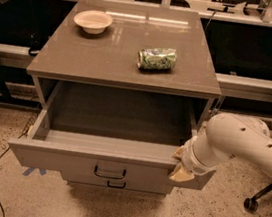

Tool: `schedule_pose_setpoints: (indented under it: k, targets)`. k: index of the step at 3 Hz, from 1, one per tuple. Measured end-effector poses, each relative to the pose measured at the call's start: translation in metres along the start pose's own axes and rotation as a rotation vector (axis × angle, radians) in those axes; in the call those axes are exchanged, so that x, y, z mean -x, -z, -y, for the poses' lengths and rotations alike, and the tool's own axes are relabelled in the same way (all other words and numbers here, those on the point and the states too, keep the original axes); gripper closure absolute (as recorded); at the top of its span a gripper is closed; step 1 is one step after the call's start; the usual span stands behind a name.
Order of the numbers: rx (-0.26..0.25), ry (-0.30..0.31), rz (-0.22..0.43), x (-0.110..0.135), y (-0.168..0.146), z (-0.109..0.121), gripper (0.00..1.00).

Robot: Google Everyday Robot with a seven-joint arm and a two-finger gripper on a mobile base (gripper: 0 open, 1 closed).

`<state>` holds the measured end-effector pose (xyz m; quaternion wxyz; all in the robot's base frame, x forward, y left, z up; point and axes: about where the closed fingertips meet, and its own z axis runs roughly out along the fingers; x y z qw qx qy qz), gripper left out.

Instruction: Open top drawer

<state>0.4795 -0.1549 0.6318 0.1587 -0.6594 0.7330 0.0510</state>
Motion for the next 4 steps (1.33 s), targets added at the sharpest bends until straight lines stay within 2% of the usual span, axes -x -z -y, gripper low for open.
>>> schedule_pose_setpoints:
  k: [1,2,3,4]
  targets:
    - [0.002,0.002,-0.001,0.0,0.0,-0.001,0.0]
    - [0.001,0.001,0.0,0.0,0.0,-0.001,0.0]
    - [-0.126,-0.029,0.021,-0.016,0.057,0.003,0.0]
    - [-0.222,-0.045,0.026,-0.027,0.101,0.0,0.0]
